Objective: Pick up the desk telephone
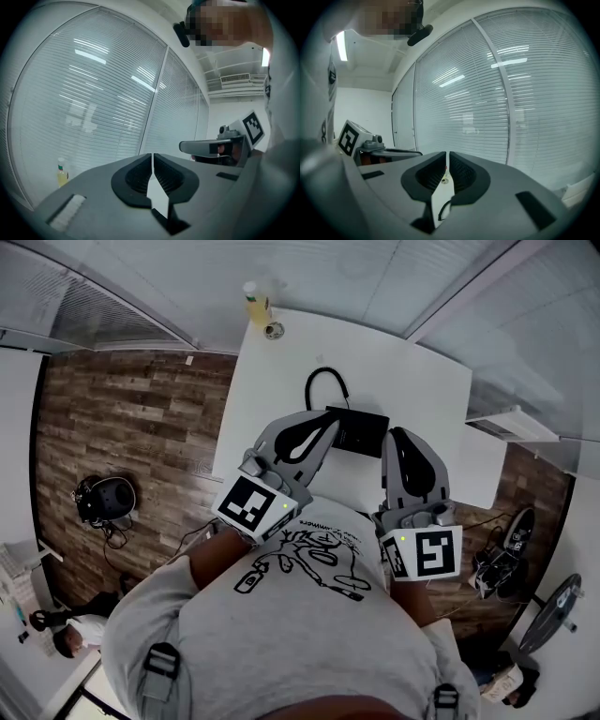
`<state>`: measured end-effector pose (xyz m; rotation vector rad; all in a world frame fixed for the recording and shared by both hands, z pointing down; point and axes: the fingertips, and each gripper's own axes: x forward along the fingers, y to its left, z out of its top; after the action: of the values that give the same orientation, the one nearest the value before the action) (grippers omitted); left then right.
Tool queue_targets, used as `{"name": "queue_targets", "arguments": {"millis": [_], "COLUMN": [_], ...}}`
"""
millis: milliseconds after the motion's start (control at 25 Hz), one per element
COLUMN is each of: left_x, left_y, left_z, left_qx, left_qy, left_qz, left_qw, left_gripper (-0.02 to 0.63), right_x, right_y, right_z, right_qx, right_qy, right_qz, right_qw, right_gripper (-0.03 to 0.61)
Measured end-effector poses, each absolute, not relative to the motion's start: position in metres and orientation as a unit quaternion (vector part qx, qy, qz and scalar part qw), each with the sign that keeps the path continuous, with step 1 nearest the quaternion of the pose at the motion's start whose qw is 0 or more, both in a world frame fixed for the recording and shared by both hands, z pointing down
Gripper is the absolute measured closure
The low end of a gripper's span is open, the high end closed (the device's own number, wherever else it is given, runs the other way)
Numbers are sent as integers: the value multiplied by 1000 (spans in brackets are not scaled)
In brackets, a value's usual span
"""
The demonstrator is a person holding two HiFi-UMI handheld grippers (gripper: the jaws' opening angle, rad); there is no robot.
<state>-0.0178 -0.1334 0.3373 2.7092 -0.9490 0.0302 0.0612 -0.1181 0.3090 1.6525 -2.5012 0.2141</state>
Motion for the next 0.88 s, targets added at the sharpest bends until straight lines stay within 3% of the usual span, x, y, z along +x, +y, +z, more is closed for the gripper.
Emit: {"name": "queue_targets", "arguments": {"millis": [360,480,640,880], "left_x": [3,10,15,10], "left_y": [-133,-132,-132,-135], "left_z": [367,394,432,489], "left_qx": [935,935,930,913], "left_qy": [-311,-308,-300,-303], "left_qz": [23,60,93,118], "left_qw": [171,165,191,245], "left_gripper": [594,592,526,525], "right_x": [83,90,98,110], "right_y": [-116,-114,-112,-113], "right_z": [340,366,401,459], "right_qx": [536,524,518,514], "right_qy": [-833,-835,-831,-819], "right_qz": [102,130,169,209], "right_qw": [96,104,112,147], "right_gripper": [555,497,475,449]}}
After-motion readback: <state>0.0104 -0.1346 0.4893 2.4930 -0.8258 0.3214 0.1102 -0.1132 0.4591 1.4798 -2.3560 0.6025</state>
